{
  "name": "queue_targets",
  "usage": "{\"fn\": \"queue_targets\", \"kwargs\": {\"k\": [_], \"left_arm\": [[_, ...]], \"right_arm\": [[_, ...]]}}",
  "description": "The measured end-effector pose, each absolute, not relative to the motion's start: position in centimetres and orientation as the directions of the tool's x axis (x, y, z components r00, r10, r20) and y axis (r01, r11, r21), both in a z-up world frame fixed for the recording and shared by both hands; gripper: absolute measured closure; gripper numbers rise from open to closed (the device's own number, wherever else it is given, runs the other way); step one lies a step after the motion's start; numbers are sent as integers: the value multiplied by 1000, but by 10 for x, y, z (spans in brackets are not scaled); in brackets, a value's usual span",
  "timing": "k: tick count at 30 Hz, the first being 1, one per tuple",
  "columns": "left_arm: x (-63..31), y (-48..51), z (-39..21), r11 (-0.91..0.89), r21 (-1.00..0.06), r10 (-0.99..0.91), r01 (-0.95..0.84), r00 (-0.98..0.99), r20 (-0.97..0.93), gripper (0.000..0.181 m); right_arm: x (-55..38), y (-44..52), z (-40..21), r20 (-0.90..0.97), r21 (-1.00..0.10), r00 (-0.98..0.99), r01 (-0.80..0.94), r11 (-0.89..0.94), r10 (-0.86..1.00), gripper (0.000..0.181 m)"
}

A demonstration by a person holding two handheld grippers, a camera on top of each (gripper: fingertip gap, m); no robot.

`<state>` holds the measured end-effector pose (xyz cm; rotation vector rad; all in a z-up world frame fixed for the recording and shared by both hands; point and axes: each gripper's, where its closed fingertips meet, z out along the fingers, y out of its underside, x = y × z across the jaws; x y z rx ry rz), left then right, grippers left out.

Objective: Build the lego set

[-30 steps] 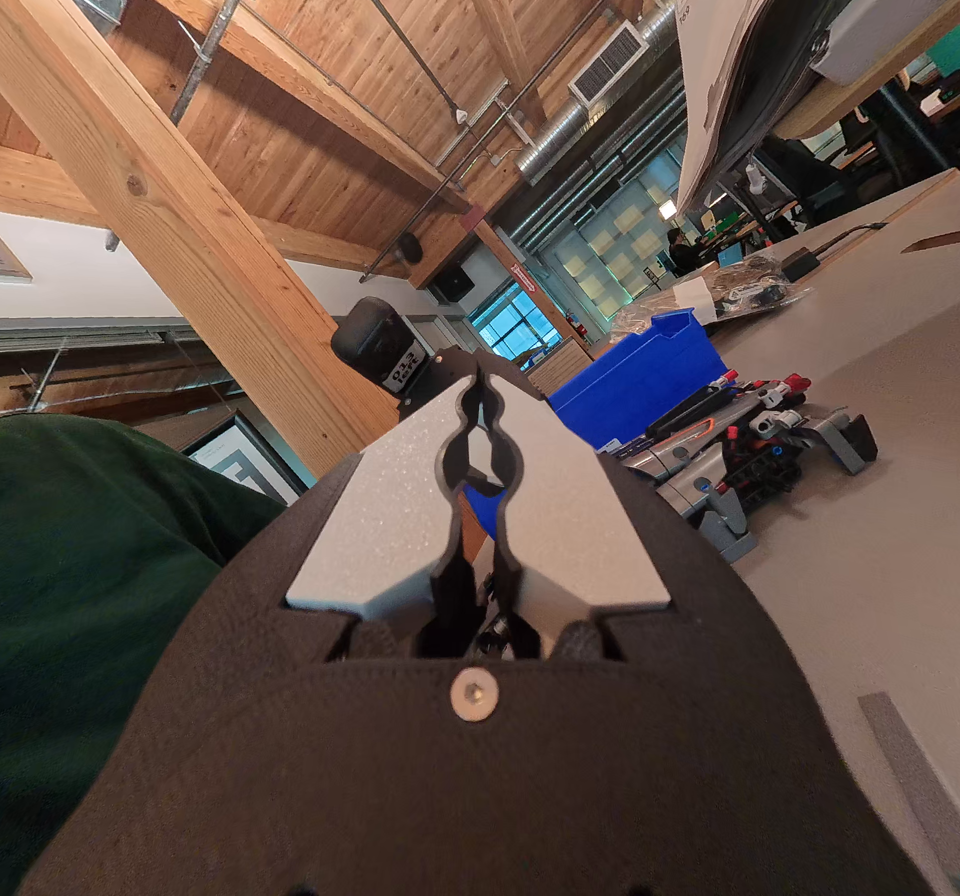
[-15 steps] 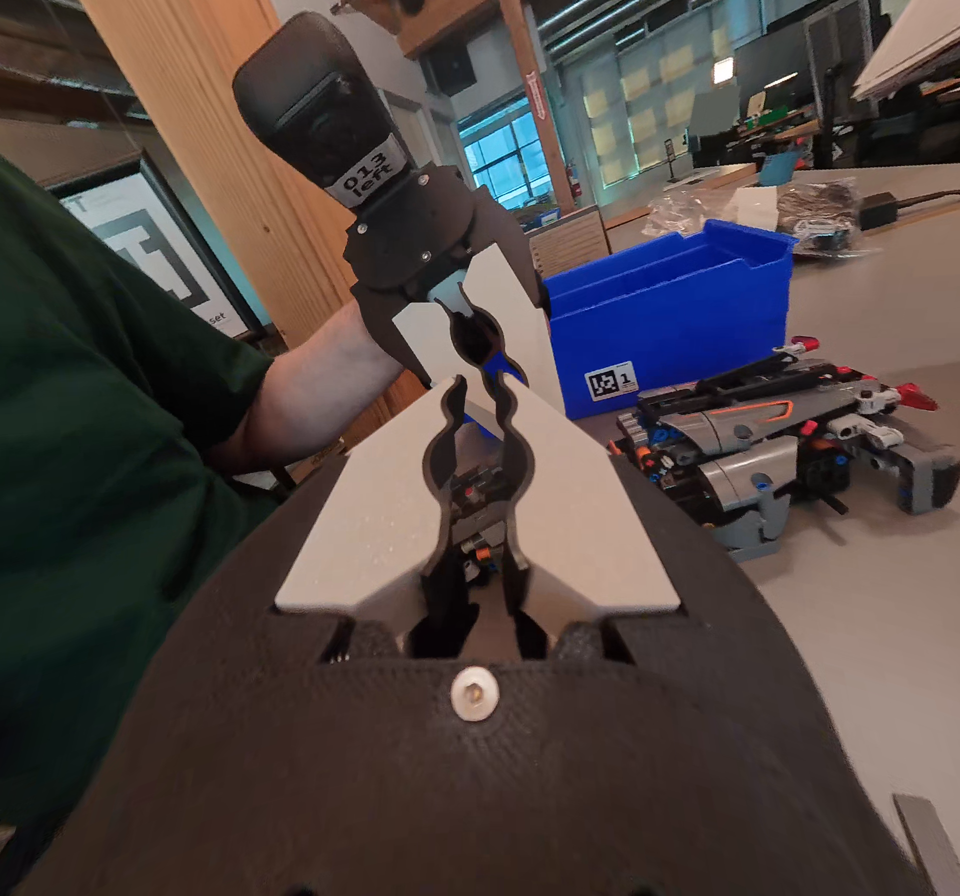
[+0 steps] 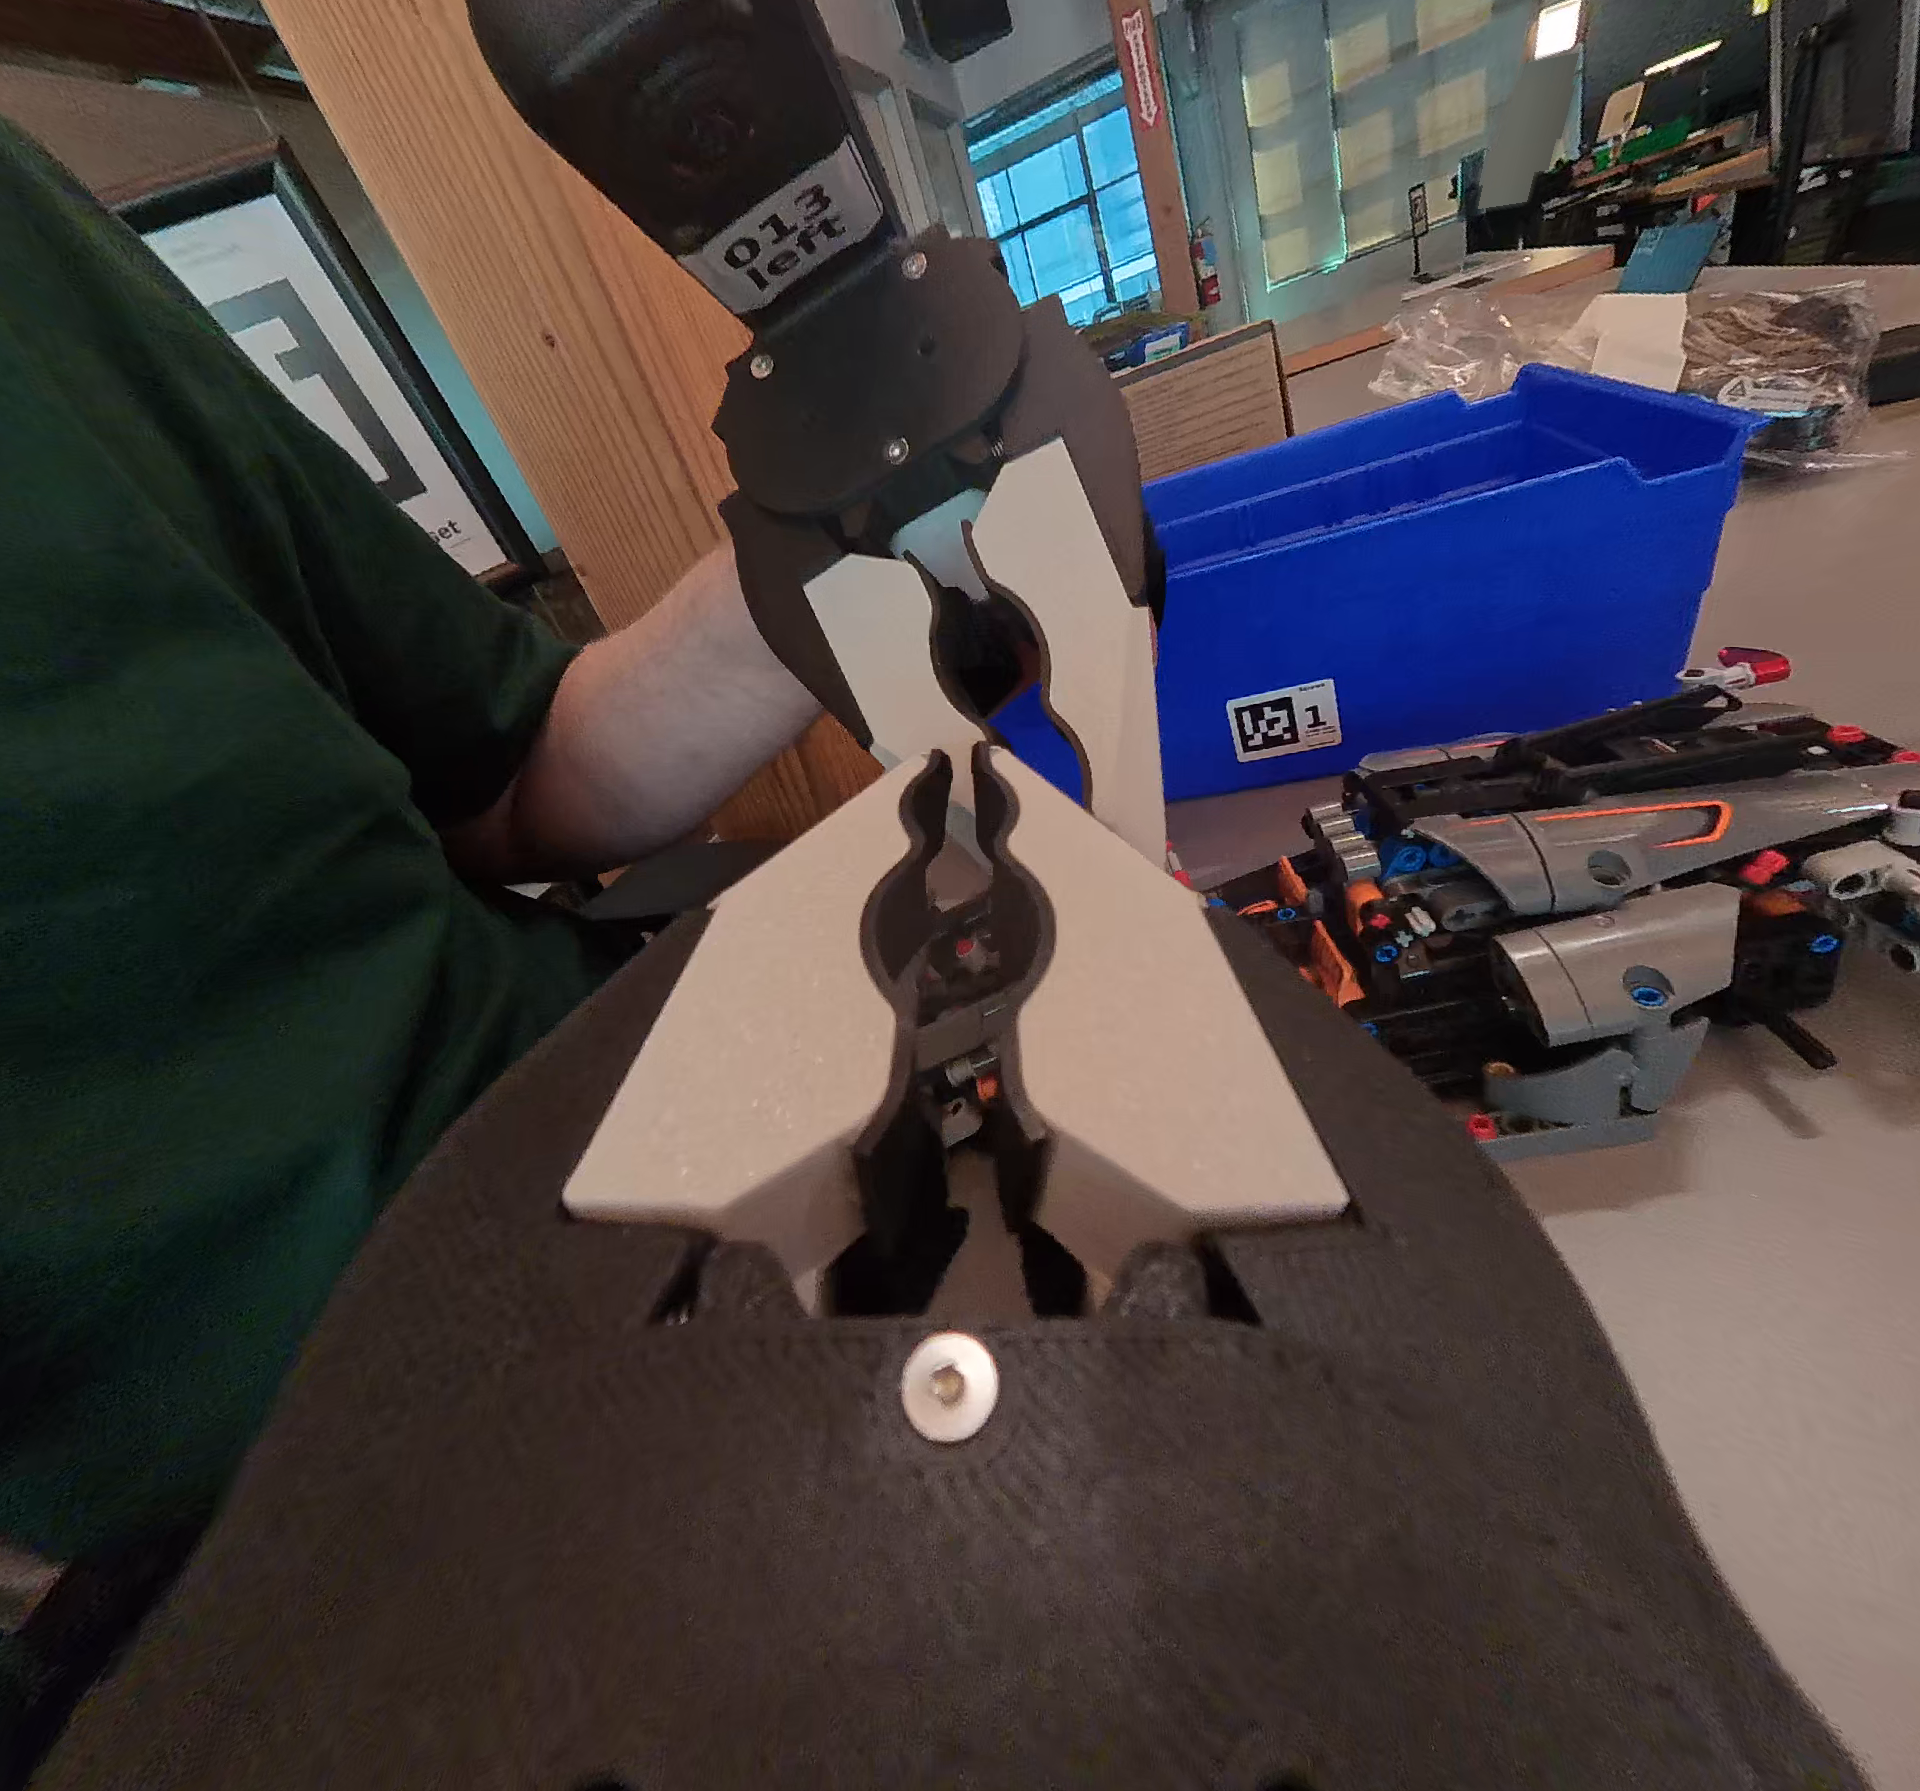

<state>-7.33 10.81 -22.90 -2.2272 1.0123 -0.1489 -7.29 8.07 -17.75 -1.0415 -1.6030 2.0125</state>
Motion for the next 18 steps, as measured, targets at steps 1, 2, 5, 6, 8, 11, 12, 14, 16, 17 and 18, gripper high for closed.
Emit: {"fn": "queue_targets", "kwargs": {"k": [1, 2, 5, 6, 8, 11, 12, 14, 16, 17, 18], "left_arm": [[-74, 108, -230, -471, -623, -703, -625, 692, -163, 176], [-74, 108, -231, -472, -623, -703, -624, 693, -161, 176], [-75, 108, -234, -479, -619, -702, -622, 695, -156, 176], [-75, 108, -234, -478, -622, -702, -620, 695, -154, 176], [-74, 108, -235, -478, -624, -705, -618, 694, -147, 176], [-73, 109, -236, -480, -628, -705, -613, 695, -140, 176], [-73, 109, -236, -479, -629, -705, -612, 695, -140, 176], [-72, 109, -237, -478, -630, -708, -612, 693, -136, 176], [-71, 109, -237, -477, -630, -711, -613, 691, -134, 176], [-71, 109, -237, -478, -628, -710, -614, 691, -135, 176], [-70, 109, -237, -479, -627, -710, -614, 692, -134, 176]], "right_arm": [[-72, 82, -175, -322, -942, -663, 151, -300, 676, 177], [-72, 84, -173, -325, -939, -663, 143, -311, 675, 176], [-70, 87, -169, -327, -935, -668, 124, -333, 669, 176], [-70, 87, -169, -328, -934, -668, 124, -335, 668, 176], [-70, 86, -170, -328, -935, -669, 129, -330, 667, 176], [-72, 82, -175, -320, -941, -669, 145, -305, 671, 177], [-73, 81, -176, -316, -944, -669, 149, -296, 673, 177], [-73, 79, -179, -311, -947, -669, 156, -282, 675, 179], [-73, 78, -179, -309, -948, -671, 158, -278, 674, 181], [-72, 78, -178, -308, -948, -674, 156, -279, 672, 181], [-72, 78, -178, -309, -947, -676, 155, -282, 669, 181]]}}
